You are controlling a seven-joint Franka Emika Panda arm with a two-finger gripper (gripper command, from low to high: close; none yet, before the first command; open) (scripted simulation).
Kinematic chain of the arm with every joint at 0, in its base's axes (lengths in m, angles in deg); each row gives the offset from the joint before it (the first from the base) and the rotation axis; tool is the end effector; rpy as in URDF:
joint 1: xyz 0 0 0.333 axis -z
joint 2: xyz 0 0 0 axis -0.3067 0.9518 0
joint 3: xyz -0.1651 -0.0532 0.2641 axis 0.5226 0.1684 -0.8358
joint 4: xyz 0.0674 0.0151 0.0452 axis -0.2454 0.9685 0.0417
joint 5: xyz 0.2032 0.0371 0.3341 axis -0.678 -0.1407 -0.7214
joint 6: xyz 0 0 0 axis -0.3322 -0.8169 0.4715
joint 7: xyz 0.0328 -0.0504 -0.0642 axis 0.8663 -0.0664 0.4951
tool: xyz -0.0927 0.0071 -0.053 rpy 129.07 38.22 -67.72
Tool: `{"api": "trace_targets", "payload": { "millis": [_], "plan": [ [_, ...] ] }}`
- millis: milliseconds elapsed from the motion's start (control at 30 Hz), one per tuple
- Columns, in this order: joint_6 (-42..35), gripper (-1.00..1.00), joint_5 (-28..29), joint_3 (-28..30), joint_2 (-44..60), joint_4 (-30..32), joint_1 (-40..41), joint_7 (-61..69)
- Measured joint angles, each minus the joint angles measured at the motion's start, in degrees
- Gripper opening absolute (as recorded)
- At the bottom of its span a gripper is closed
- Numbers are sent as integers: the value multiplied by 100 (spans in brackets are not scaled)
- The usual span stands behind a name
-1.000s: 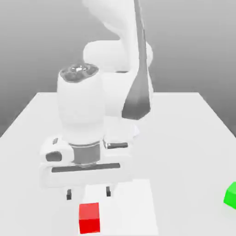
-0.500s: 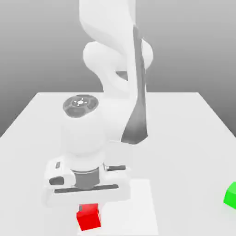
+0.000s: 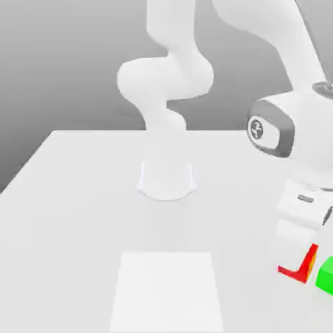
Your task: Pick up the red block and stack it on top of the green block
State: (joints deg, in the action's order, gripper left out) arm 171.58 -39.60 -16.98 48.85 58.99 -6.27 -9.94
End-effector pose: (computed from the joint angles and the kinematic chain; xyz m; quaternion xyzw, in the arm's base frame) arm 0.4028 0.3083 0.2124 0.9839 0.1785 -0.0015 0.0001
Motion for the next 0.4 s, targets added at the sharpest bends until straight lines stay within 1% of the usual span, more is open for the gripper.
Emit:
{"api": "trace_targets", "payload": {
  "millis": [33, 67, 267, 400],
  "plan": [
    [178, -100, 186, 2, 286, -98, -191, -60],
    [285, 100, 289, 11, 448, -149, -292, -98],
    [340, 100, 343, 15, 529, -174, -342, -118],
    [-190, 100, 47, -166, -37, -158, -266, 110]
  ]
}}
